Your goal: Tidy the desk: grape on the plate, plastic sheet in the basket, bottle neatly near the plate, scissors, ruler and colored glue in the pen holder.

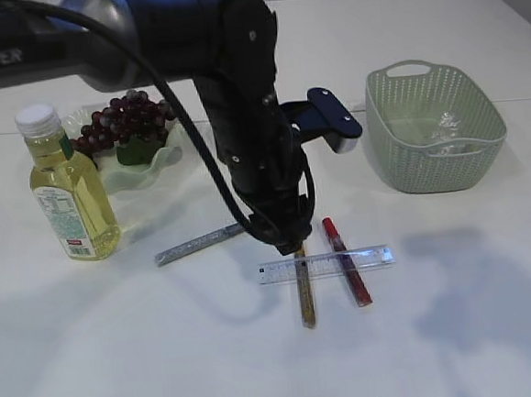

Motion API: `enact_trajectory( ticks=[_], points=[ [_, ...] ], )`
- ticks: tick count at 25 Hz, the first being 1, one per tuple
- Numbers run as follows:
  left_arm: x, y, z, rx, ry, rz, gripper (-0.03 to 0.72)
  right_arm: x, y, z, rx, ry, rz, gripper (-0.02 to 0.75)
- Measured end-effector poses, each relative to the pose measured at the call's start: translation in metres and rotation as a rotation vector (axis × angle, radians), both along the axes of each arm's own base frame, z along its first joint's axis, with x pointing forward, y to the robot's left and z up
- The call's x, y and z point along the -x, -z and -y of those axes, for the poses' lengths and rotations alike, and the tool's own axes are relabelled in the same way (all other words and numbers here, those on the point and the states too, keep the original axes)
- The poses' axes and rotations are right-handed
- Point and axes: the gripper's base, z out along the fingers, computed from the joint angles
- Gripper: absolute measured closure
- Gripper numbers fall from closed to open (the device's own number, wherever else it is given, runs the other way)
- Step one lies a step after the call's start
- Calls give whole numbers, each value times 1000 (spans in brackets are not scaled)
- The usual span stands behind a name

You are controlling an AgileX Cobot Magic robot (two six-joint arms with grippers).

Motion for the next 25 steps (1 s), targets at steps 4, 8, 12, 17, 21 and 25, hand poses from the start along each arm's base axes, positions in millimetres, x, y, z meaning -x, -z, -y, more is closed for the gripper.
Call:
enact_trajectory(
  ticks=[4, 8, 12, 17, 21, 25],
  points=[
    [-7, 15, 14, 7, 23, -38, 318, 0, 0, 1, 12, -3, 4, 260],
    [-13, 16, 25, 39, 52, -80, 315, 0, 0, 1, 12, -3, 4, 260],
    [-20, 14, 34, 68, 72, -67, 305, 0, 0, 1, 13, -5, 5, 260],
    [-26, 28, 41, 72, 77, -73, 239, 0, 0, 2, 20, -9, 7, 260],
    [-27, 41, 43, 64, 76, -97, 199, 0, 0, 2, 24, -12, 9, 260],
    [-26, 49, 45, 53, 81, -109, 192, 0, 0, 2, 25, -12, 9, 260]
  ],
)
